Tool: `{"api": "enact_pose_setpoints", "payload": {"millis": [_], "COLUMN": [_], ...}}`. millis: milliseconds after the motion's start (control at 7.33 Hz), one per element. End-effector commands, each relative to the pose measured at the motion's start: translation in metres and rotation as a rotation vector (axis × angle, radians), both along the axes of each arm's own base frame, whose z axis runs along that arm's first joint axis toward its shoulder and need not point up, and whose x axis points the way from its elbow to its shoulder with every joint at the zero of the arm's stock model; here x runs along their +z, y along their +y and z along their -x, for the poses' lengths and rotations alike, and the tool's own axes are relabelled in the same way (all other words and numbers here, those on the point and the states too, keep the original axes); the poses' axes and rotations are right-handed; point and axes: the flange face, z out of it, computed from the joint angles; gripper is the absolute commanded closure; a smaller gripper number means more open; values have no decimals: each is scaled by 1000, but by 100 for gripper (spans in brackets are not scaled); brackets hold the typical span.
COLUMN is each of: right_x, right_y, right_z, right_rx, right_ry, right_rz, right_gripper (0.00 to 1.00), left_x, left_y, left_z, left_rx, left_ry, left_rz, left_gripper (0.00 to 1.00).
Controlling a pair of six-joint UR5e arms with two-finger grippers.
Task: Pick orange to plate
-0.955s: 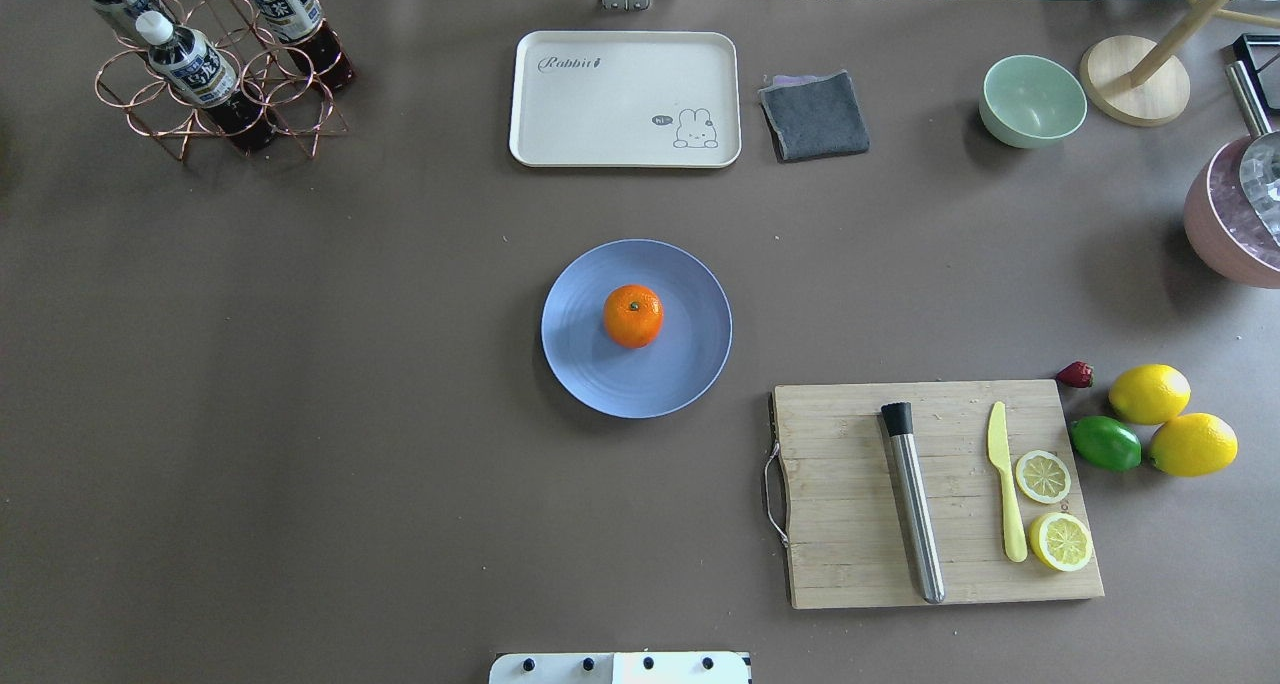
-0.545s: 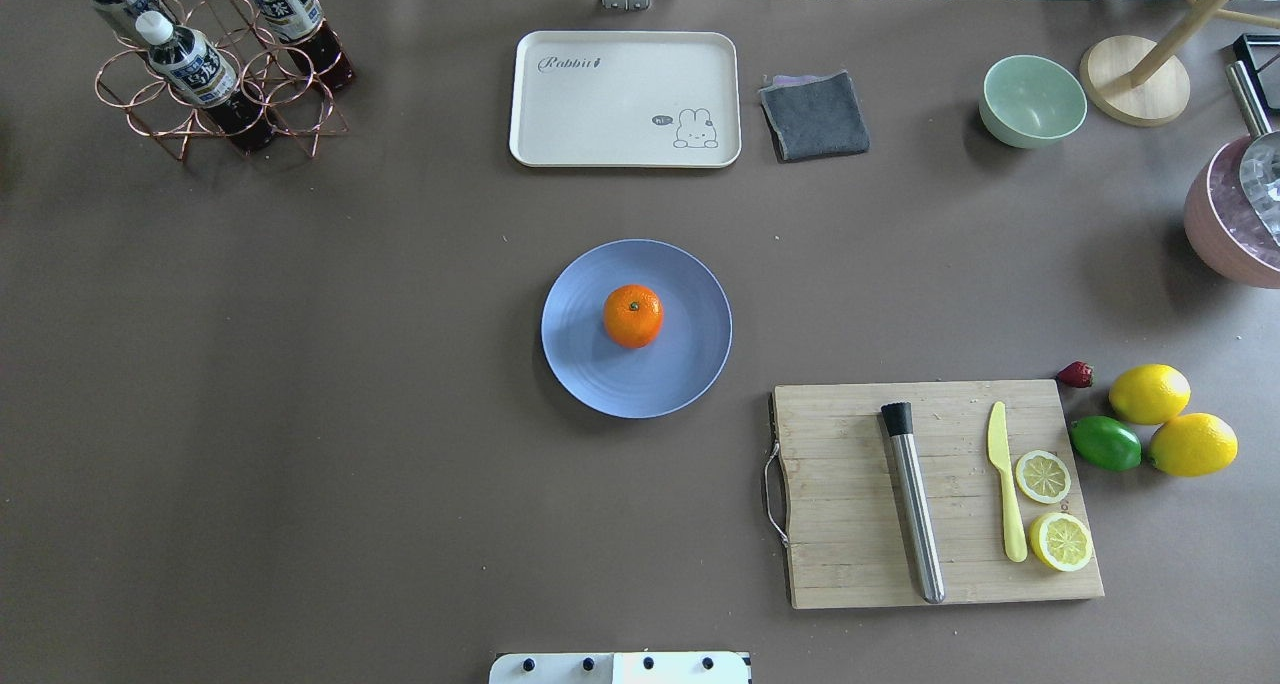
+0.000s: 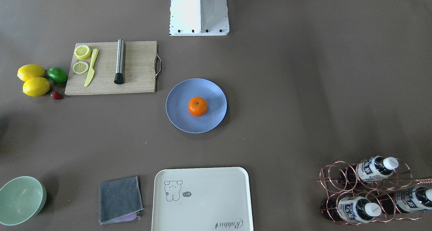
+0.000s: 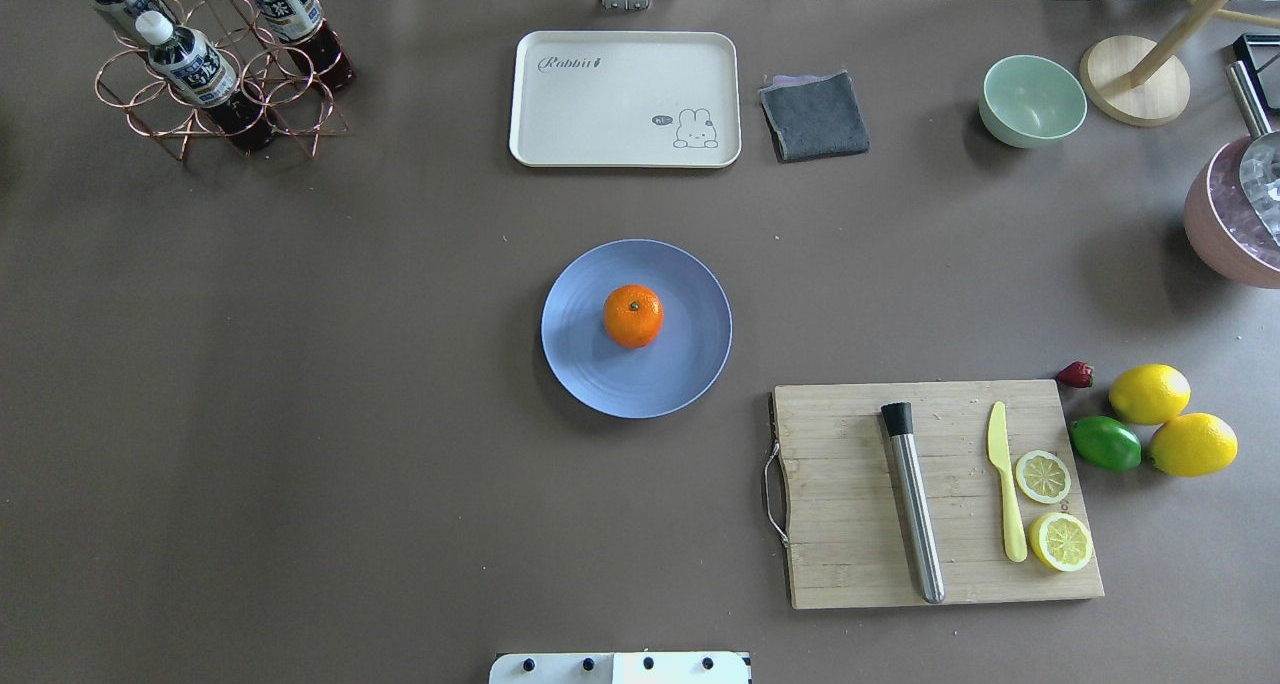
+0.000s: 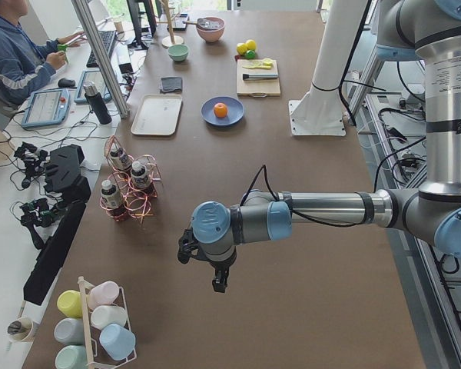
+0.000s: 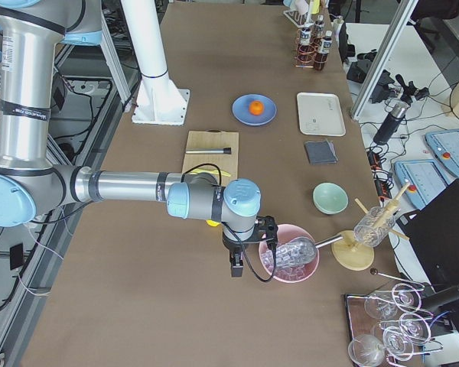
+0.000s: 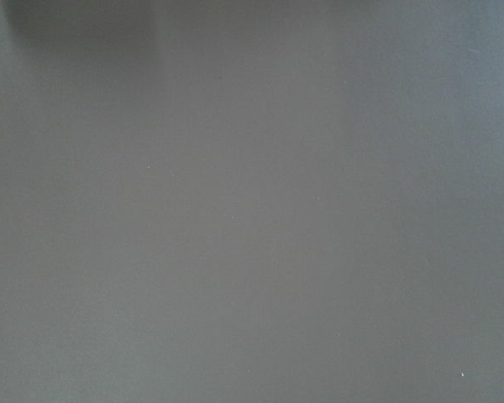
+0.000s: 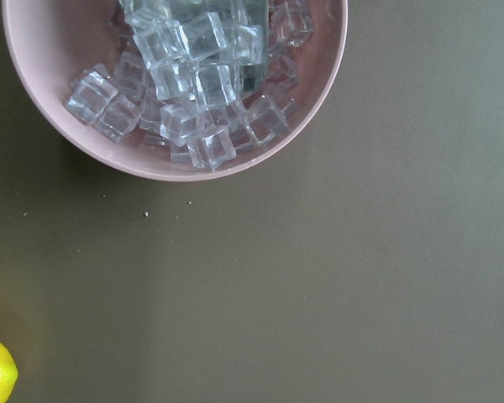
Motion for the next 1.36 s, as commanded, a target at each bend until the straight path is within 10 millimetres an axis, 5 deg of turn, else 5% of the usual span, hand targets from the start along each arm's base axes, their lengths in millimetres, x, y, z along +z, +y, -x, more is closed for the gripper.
{"api": "enact_pose_setpoints", "payload": {"millis": [0, 1227], "right_x": [2, 4], "right_y": [2, 3], "right_z": [1, 1], "right_rx": [2, 2], "right_ry": [-12, -12], "right_rz": [7, 13], "right_gripper": [0, 0], "left_x": [3, 4], "left_y": [0, 2], "left_z": [0, 8], "left_rx": [1, -21], "left_ry": [0, 2], "left_rz": [5, 10], "left_gripper": [2, 2]}}
